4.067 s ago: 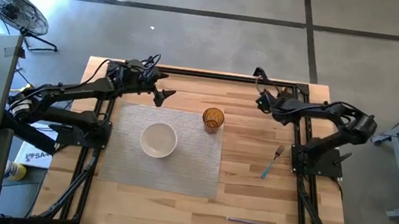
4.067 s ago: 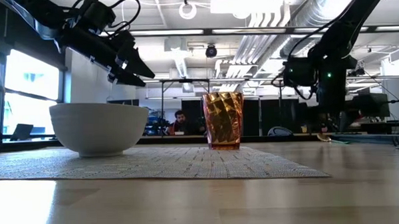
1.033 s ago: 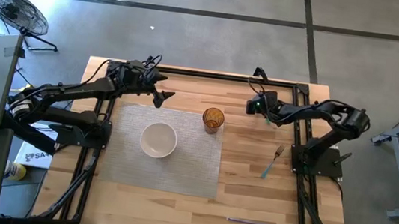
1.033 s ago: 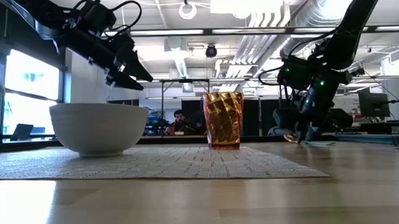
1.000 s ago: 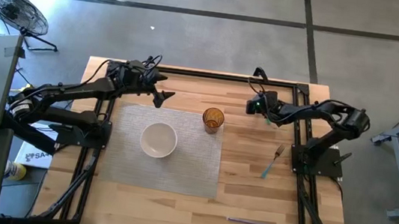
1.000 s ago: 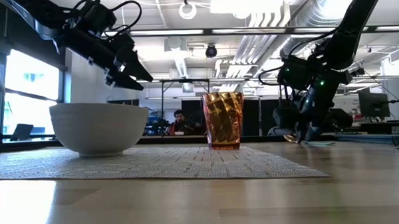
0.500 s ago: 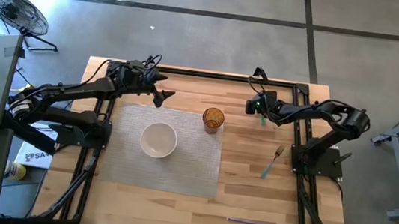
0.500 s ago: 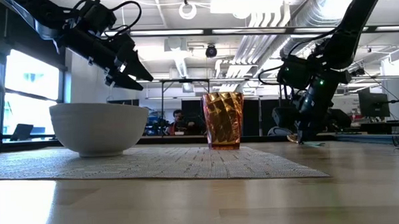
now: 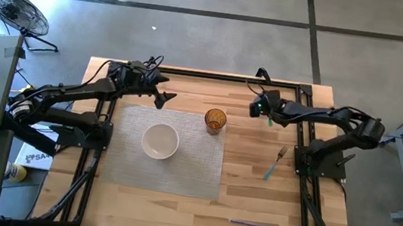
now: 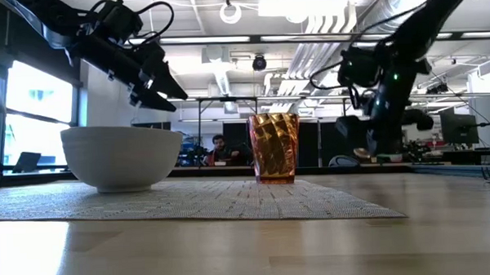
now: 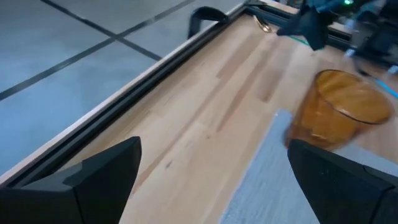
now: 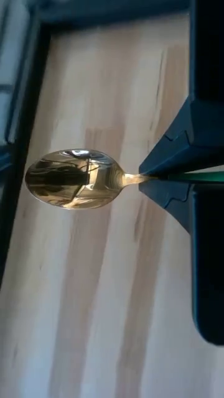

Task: Pick & Place Utensil
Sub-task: Put the green spoon into the white bowl on the gray mat

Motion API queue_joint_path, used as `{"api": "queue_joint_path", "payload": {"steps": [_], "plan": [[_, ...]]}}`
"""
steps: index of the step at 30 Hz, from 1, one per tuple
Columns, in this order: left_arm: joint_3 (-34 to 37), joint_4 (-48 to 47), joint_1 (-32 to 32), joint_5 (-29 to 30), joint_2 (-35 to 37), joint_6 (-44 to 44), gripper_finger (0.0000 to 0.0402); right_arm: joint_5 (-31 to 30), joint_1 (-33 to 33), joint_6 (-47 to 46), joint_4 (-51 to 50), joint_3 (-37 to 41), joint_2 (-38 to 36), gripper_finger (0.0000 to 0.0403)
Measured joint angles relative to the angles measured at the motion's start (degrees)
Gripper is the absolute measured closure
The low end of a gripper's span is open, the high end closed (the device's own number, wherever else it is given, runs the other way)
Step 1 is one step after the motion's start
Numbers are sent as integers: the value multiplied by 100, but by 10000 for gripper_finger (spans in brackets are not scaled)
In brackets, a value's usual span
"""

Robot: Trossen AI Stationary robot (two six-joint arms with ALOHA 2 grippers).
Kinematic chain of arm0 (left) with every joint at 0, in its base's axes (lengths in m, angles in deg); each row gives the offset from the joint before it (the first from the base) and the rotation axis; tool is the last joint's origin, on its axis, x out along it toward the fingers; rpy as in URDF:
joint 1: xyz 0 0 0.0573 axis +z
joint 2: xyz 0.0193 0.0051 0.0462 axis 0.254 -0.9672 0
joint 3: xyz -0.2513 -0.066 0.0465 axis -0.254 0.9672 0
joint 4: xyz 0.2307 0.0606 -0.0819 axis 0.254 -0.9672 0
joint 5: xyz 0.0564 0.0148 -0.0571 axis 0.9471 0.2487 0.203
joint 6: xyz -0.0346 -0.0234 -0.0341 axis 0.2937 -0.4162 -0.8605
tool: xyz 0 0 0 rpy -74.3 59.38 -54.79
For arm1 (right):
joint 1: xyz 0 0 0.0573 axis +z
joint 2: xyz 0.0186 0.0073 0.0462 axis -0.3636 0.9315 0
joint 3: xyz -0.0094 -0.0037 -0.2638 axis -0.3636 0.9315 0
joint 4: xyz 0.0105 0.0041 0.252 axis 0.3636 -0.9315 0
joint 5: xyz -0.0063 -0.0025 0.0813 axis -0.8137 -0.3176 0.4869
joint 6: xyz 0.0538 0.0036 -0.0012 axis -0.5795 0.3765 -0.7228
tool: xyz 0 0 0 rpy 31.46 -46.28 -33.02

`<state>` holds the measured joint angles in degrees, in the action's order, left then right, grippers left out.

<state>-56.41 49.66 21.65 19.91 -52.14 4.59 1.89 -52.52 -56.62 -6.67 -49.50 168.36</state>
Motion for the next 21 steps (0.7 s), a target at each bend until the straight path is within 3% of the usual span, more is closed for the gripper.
{"api": "queue_joint_path", "payload": {"steps": [8, 16, 21], "plan": [[-113, -374, 0, -948, 471, 489, 2, -813, 1161, -205, -1712, -1539, -196, 400], [-113, -1219, 0, -831, 1493, 581, 2, -1352, 2306, 318, -1946, -3152, -63, 400], [-113, -1555, 0, -836, 1861, 592, 2, -1190, 2728, 715, -1937, -4046, 566, 401]]}}
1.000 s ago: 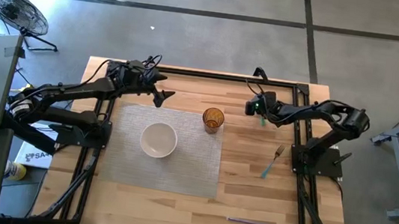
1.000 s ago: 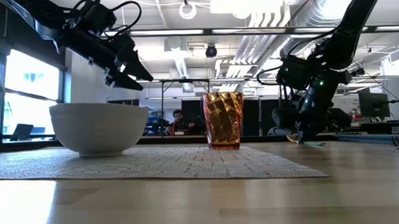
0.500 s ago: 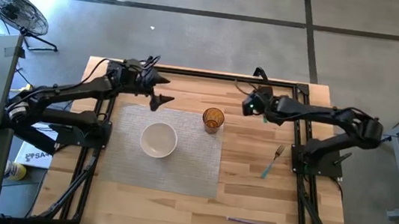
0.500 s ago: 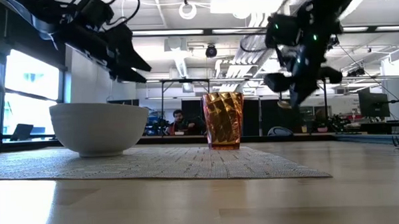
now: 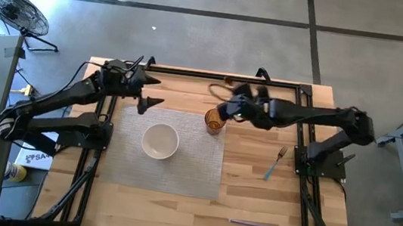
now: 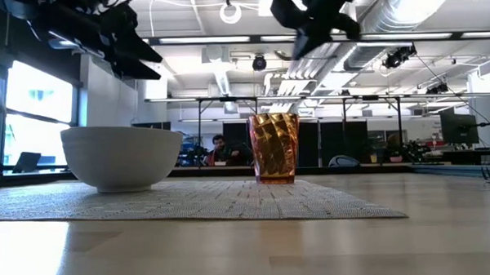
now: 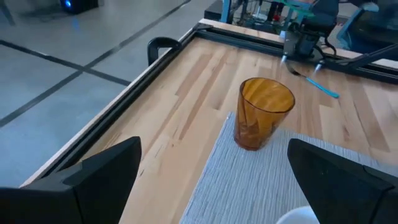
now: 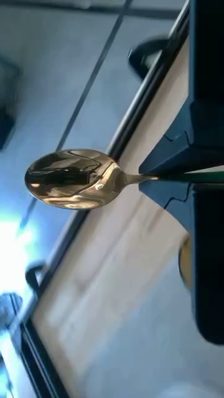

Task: Pick & Place Utensil
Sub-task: Put the green spoon into the white bowl on the gray mat

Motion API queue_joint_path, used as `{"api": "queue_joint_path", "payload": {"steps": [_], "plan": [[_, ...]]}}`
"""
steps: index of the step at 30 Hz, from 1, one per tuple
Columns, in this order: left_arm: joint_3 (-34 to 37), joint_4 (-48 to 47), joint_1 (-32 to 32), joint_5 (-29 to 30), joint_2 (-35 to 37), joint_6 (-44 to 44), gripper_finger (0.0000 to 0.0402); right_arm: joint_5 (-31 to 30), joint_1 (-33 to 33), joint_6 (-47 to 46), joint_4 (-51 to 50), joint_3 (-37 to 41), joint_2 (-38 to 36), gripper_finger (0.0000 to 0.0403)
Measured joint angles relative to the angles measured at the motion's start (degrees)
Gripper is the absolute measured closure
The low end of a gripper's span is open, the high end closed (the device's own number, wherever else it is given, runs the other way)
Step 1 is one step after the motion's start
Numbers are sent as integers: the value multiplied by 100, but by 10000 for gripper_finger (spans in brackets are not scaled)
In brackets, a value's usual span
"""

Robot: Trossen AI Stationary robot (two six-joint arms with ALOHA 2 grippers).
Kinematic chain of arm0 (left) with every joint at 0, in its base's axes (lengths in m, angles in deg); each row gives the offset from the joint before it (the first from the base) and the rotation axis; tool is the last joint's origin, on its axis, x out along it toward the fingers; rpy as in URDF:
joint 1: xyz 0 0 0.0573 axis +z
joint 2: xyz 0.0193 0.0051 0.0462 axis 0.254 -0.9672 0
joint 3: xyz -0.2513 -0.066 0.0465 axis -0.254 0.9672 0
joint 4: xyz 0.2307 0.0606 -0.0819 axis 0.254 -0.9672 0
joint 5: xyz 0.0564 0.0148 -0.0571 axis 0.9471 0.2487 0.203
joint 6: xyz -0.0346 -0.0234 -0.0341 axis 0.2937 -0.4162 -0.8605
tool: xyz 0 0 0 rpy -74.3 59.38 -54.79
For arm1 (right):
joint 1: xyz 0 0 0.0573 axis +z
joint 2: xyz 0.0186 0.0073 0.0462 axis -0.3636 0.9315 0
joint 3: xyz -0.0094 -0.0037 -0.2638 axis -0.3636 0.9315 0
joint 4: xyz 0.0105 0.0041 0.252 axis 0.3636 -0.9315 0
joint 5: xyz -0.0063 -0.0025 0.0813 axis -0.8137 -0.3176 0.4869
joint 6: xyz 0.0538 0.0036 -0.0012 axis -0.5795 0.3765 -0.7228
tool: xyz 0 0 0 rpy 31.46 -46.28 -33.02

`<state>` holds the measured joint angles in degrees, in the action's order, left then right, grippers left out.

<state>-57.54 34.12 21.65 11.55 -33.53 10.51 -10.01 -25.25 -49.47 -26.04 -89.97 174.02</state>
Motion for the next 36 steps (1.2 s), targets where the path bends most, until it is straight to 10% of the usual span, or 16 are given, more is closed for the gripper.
{"api": "queue_joint_path", "payload": {"steps": [15, 26, 36], "plan": [[0, -1118, 0, 522, 1510, -1, 2, 1843, 636, 1402, 69, -3179, 3029, 399], [0, -1439, 2, 748, 2035, 2, 2, 4001, 612, 1570, 502, -4023, 4411, 400], [0, -1448, 2, 704, 2023, -3, 2, 4153, 578, 1681, 301, -4615, 5014, 398]]}}
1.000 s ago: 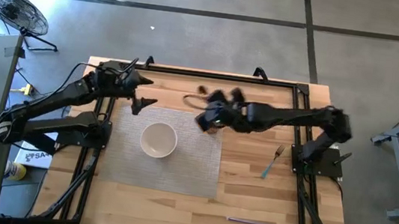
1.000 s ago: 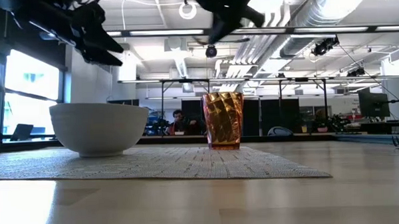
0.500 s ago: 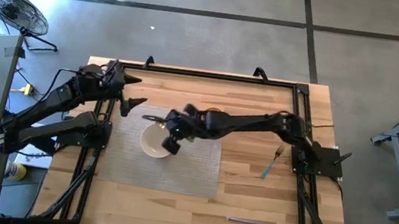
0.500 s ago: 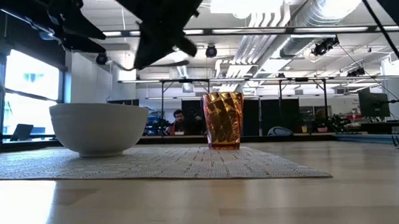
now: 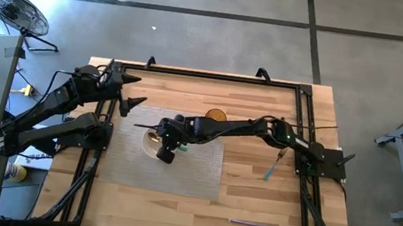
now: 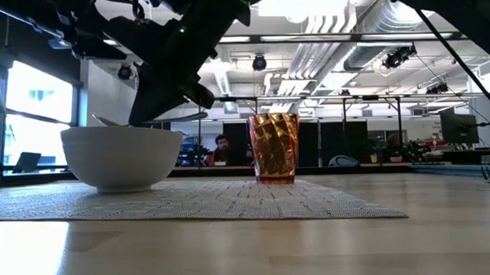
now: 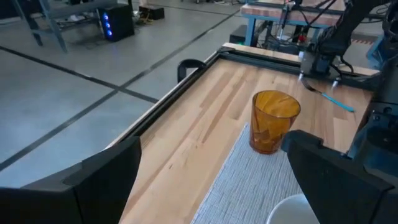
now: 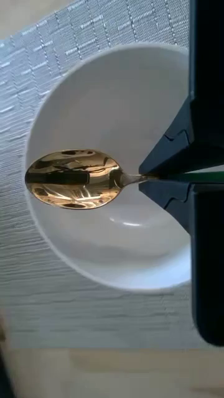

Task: Pick & Place Utensil
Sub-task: Put the green spoon into the white bowl on the gray mat

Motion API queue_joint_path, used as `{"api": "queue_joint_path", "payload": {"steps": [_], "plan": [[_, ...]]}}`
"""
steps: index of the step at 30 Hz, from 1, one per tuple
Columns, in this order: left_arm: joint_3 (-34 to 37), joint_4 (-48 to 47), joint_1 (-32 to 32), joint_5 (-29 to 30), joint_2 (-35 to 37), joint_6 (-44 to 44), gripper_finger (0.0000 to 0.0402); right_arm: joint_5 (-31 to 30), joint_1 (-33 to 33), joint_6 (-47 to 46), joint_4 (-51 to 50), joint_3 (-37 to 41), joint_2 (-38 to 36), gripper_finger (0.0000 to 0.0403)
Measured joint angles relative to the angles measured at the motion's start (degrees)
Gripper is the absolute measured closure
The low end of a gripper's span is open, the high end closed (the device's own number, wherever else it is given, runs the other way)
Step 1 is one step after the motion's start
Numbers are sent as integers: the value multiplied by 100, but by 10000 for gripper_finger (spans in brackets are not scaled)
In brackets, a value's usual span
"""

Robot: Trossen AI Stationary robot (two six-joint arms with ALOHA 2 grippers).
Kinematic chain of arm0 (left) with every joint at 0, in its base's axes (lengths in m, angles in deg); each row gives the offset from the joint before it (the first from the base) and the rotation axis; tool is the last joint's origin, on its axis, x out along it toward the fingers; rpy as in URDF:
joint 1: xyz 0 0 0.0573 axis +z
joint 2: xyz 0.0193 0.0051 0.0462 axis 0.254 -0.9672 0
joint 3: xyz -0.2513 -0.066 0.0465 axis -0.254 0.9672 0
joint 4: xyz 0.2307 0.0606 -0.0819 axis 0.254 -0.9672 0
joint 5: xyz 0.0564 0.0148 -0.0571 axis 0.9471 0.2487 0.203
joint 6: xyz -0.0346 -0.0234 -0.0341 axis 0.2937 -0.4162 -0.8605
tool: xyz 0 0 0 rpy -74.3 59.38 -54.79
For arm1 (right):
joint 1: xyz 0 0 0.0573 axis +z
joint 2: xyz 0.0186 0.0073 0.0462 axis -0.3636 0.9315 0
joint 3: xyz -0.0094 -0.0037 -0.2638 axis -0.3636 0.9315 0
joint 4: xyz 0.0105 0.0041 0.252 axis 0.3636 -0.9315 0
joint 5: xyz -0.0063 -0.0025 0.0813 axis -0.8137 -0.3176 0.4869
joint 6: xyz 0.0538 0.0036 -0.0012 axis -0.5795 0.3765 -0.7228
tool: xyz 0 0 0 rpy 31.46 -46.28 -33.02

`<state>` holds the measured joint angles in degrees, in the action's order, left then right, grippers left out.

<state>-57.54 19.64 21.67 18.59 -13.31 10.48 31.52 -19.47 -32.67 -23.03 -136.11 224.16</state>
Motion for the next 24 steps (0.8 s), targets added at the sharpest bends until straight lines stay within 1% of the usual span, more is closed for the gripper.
{"api": "queue_joint_path", "payload": {"steps": [4, 6, 11, 24], "plan": [[0, 2, -2, 1, -2, -9, 2, 27, -25, 138, 47, 23, 49, 396], [0, 0, 0, 2, -2, -13, 2, 24, -27, 145, 275, 78, 45, 395], [0, 0, -1, 2, -2, -13, 2, 308, -51, 199, 416, 96, 48, 395], [0, 1, -2, 2, -2, -17, 2, 368, -86, 357, 595, 98, 79, 395]]}}
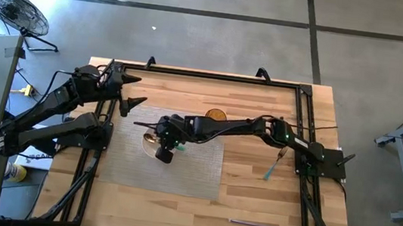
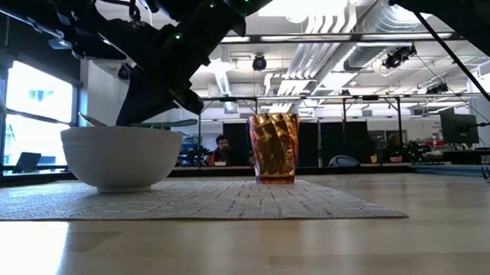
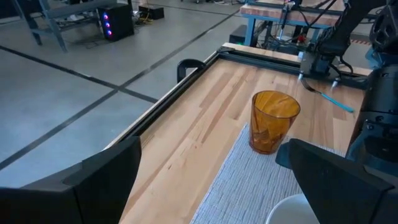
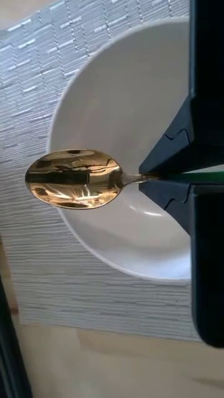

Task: Pick & Place Utensil
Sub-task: Put the green spoon into the white bowl on the gray mat, then put the blue fork into the white bowl on the gray mat

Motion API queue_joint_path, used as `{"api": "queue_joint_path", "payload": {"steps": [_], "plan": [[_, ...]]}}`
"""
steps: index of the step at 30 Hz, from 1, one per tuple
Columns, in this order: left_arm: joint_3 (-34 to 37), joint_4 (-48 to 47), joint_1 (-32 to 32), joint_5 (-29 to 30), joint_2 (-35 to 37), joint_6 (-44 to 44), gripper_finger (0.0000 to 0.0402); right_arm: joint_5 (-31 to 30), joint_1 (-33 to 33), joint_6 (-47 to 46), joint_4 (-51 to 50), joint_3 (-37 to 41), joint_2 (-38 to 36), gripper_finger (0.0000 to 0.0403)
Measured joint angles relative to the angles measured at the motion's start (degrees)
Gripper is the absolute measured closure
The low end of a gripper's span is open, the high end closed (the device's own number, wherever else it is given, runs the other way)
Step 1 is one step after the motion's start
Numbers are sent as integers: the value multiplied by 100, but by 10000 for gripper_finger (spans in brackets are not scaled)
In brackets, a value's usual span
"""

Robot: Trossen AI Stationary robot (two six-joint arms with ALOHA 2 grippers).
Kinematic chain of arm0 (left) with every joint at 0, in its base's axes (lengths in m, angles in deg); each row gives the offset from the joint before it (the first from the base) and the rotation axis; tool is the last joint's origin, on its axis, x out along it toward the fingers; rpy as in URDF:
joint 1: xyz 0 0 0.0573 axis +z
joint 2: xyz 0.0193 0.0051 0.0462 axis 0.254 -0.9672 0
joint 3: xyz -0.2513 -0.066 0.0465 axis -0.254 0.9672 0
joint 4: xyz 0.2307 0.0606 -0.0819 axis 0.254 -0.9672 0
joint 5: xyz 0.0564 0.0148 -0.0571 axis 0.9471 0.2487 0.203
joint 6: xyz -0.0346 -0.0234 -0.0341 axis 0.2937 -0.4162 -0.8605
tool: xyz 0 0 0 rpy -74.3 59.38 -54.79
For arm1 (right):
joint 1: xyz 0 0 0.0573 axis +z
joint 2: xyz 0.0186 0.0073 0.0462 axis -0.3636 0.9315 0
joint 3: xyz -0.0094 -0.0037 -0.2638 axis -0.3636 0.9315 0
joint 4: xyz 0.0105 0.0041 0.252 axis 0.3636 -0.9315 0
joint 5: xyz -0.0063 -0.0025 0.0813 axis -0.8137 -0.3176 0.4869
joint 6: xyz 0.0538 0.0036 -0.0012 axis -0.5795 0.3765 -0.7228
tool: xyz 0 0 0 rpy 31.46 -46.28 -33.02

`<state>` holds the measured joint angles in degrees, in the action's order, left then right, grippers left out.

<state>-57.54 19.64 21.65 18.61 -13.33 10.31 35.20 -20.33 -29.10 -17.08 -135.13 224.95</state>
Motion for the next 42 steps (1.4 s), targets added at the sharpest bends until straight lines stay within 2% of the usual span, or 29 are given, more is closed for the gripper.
{"api": "queue_joint_path", "payload": {"steps": [7, 13, 26, 30, 34, 38, 42], "plan": [[0, 2, 2, -2, 0, -6, 2, 325, -108, -63, 222, 0, 117, 394], [0, 0, 0, -4, -2, -35, 2, 240, -131, -19, 135, 0, 122, 388], [0, -1, 0, -7, 0, -34, 2, 224, -135, 42, 19, 0, 125, 329], [0, 0, 0, -9, 0, -33, 2, -17, -100, 216, -3, 1, 22, 319], [0, -1, 0, -9, 0, -33, 2, -417, 42, 453, -238, -10, -423, 315], [0, -1, 0, -3, 0, -40, 2, -861, 289, 509, -1126, -11, -841, 315], [0, -1, 2, -2, 0, -42, 2, -1569, 617, -294, -2242, 1, -1371, 316]]}}
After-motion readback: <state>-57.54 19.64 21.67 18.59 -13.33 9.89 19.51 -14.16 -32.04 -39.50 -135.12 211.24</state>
